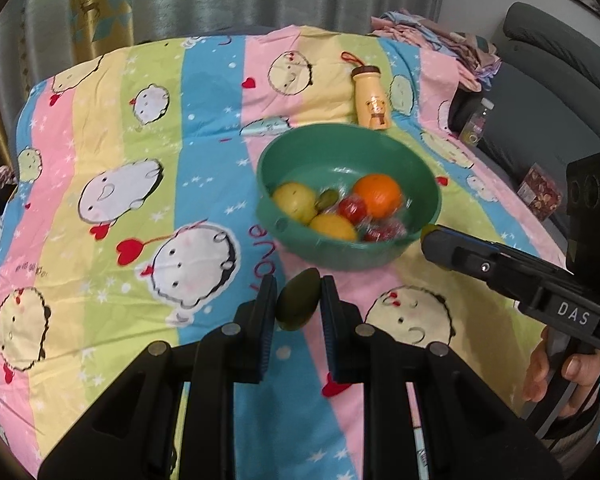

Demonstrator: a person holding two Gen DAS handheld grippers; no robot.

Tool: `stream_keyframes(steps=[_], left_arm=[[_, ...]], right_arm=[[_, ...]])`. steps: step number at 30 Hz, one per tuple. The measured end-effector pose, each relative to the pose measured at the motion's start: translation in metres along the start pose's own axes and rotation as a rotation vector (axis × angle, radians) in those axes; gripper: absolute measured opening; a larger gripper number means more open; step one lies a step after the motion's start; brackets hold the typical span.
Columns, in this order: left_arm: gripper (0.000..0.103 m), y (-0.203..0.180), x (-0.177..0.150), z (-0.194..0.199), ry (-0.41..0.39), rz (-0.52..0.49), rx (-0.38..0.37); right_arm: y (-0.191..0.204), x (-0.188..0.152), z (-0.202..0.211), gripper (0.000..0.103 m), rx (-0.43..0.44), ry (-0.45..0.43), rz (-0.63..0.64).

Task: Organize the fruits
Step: 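Carry both limes over the green basin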

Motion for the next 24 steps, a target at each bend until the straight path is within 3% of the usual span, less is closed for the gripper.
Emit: stream_keyframes(steps=[8,24], left_arm=[[0.021,-0.011,0.031,-0.021,-0.015,-0.012,-0.031],[0.021,-0.018,0.068,-0.062,0.001,-0.073,0.018]], right_arm=[[-0.022,0.028,0.005,0.021,-0.084,-0.041,0.001],[-0.053,0.065,-0.016,0.021,-0.167,-0.047,0.011]])
Point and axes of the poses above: each gripper's, at about its wrist camera, not at the fingertips, and z roughly against the way its jaws point, y to its left, x to its top, the point moved 8 cm from there along -z, roughly the way its jaws point, and after that the axes turned 1 degree about z, right-handed, at the moved point
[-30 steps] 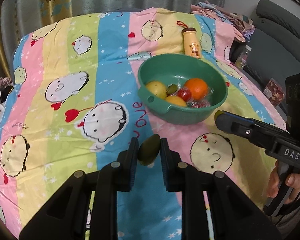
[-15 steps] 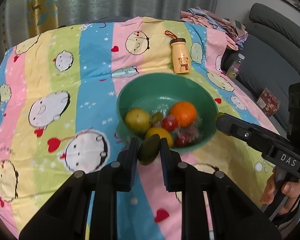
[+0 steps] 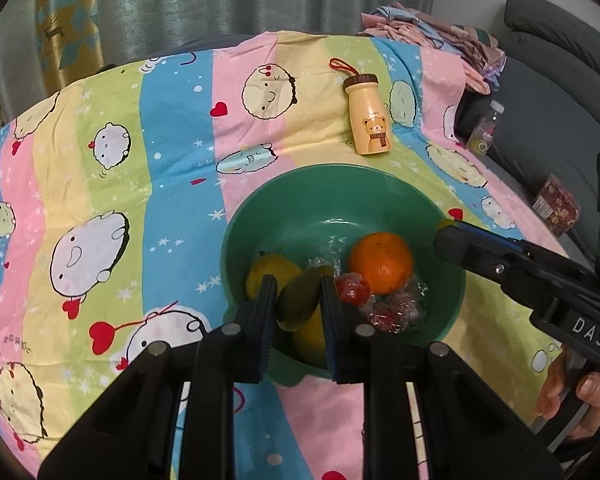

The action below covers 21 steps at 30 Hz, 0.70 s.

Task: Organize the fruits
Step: 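Carry both limes over the green basin, then lower both limes into the basin and open both grippers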

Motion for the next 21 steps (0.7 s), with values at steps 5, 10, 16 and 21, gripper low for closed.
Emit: stream_keyframes(steps=[5,10,16,21], left_arm=[[0.021,0.004,0.004,-0.008,0.011,-0.008,0.016],[0.021,0.005,0.005,-0.017,0.028,-0.025,0.036],[0.021,0.007,0.007,-0.026,0.048,-0.037,0.053],[0.021,0.009,0.007,-0.029,0.053,-0.029,0.052]], right_arm=[[-0.002,0.001,-0.011,0.021,-0.006,0.018,0.002],[-0.004,0.004,-0.017,0.021,-0.016,0.035,0.011],[-0.004,0.007,-0.024,0.021,-0.033,0.054,0.026],[-0.006,0.009,-0.032,0.021,-0.044,0.075,0.037]])
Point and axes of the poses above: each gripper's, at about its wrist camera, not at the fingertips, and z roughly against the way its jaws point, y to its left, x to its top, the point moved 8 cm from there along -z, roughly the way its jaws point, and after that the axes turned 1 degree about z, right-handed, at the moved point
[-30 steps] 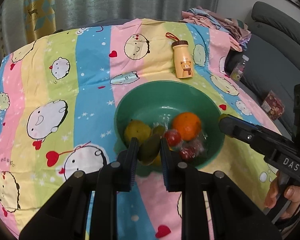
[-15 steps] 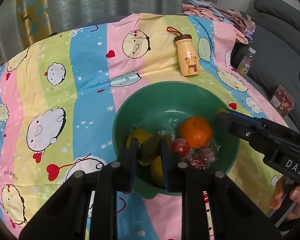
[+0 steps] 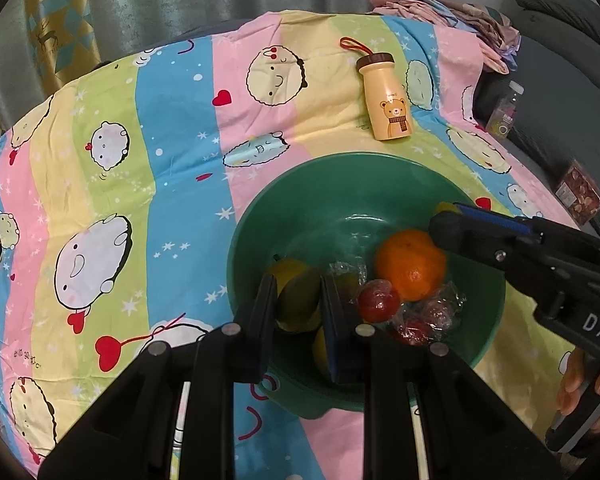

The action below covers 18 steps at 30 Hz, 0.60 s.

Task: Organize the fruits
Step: 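Lower both limes into the basin and open both grippers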

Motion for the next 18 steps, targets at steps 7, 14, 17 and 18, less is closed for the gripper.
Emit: stream_keyframes(steps=[7,14,17,18], left_arm=[[0.021,-0.002,0.002,-0.004,0.013,-0.02,0.005],[0.021,-0.002,0.002,-0.011,0.034,-0.041,0.016],[0.021,0.0,0.001,-0.014,0.046,-0.044,0.025],[0.021,0.001,0.001,-0.015,0.049,-0.043,0.025]], right_arm=[[-0.001,-0.001,-0.01,0.021,-0.018,0.037,0.011],[-0.002,-0.003,-0.018,0.021,-0.05,0.075,0.036],[-0.004,-0.003,-0.02,0.021,-0.064,0.085,0.041],[-0.004,-0.003,-0.021,0.021,-0.067,0.087,0.042]])
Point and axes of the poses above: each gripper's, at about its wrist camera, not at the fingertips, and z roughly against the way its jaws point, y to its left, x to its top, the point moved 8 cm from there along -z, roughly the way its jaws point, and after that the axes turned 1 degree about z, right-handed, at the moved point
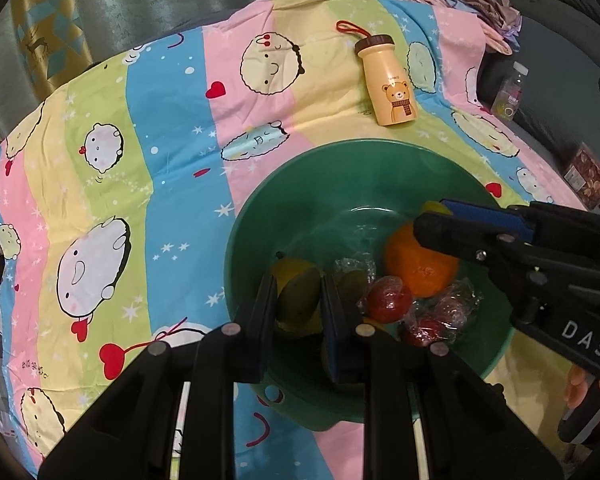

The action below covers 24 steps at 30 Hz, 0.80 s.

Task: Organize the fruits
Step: 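Lower both limes into the basin and open both grippers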

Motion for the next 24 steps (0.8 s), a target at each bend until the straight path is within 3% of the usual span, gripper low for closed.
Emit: stream_keyframes(steps=[24], left_arm=[[0.022,0.0007,0.0011,-0.0091,0.029,-0.033,0.036]], right_arm=[[0.001,-0.0001,-0.0102,0.021,-0.062,0.038,0.041]])
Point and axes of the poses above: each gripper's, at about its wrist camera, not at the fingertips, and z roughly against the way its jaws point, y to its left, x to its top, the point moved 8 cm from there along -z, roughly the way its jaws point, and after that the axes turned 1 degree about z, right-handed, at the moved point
